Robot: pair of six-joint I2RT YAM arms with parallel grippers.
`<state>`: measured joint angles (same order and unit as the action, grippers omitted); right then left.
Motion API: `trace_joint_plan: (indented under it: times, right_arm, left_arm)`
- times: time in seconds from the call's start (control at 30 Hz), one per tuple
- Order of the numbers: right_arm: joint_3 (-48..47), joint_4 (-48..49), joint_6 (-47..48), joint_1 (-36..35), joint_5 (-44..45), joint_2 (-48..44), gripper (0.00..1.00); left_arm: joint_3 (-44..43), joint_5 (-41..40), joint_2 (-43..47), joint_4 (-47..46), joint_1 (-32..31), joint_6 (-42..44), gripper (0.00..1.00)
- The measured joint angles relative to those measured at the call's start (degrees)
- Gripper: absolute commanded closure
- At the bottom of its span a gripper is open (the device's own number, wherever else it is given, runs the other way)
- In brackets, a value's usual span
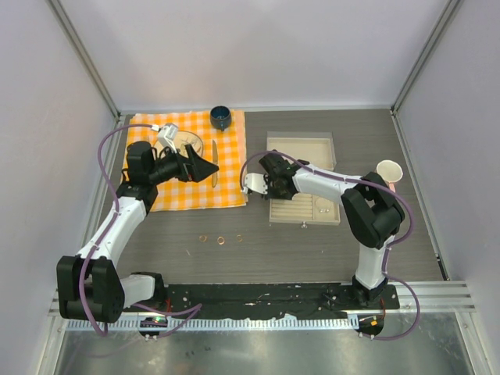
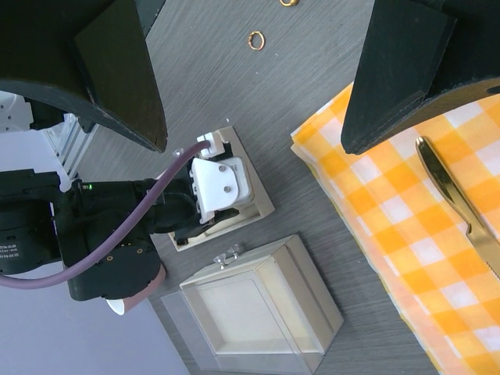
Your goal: Organize the mixed jewelry
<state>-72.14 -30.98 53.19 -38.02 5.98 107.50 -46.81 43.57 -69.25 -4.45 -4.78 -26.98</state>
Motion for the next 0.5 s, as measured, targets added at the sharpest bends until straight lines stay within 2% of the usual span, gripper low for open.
trace_joint_plan:
  times: [0.5]
  right_arm:
    - [-1.03, -0.33, -2.56, 0.87, 0.96, -3.43, 0.59]
  left_arm:
    - [0.00, 0.00, 0.74, 0.09, 0.37, 0.42, 0.00]
